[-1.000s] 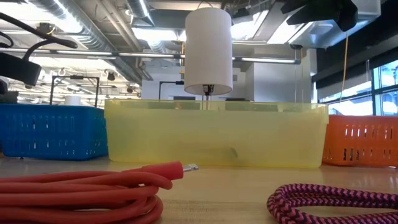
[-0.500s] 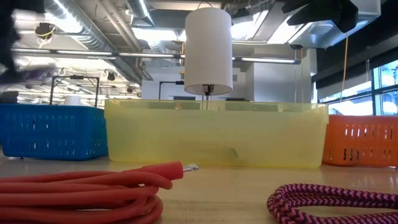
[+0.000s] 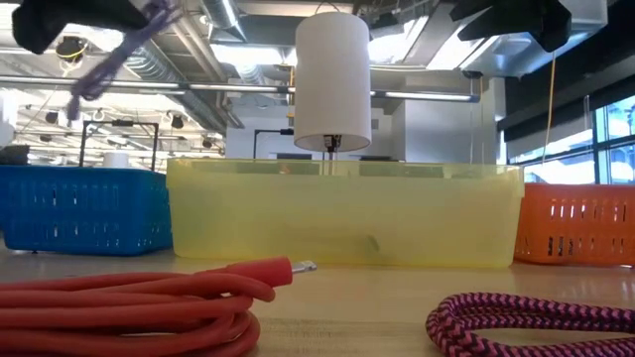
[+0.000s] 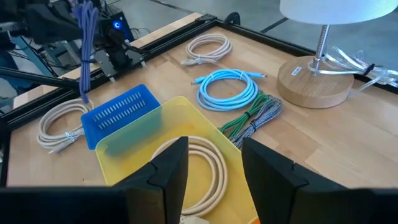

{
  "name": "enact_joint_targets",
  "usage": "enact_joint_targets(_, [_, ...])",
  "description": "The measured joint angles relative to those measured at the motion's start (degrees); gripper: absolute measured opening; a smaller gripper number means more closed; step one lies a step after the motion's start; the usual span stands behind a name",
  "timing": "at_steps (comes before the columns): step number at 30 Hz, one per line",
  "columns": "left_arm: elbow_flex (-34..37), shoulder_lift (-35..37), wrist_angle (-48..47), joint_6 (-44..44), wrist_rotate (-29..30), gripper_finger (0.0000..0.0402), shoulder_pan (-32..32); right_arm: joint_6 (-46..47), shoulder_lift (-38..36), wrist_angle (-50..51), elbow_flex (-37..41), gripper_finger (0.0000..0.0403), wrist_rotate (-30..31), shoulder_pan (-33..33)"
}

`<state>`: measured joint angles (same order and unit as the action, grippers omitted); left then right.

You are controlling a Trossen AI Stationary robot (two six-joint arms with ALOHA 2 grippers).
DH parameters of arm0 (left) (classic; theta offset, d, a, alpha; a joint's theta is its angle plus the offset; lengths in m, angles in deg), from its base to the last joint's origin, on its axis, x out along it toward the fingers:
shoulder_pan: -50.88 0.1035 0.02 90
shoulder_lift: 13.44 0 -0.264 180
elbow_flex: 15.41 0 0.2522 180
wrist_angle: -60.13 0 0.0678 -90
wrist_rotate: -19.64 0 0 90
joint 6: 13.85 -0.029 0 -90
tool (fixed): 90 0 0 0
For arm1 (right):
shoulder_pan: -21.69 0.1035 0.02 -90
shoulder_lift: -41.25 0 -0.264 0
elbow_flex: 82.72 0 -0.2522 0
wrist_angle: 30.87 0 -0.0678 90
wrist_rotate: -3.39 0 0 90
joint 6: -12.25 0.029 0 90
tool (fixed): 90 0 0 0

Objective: Pick & Place USB Port
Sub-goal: Put the purple charger cable into the blue bin

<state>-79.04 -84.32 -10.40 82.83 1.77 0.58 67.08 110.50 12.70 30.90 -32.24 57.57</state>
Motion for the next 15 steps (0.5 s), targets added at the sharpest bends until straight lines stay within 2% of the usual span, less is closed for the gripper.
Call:
enact_joint_targets(4, [0.0,-2.7,7.4,-3.8,0.3,0.0004,3.7,0.0,0.0,0.0,0.0,0.0153,0.0,0.0])
enact_joint_targets(7, [0.0,-4.5,9.4,-4.2,-0.7,0.0004,5.9,0.0,0.0,0.0,0.0,0.0153,-0.2,0.0])
enact_joint_targets(15, [0.9,-10.2,7.3,4.4,-7.4,0.0004,10.8,-1.3,0.0,0.0,0.0,0.0153,-0.6,0.0])
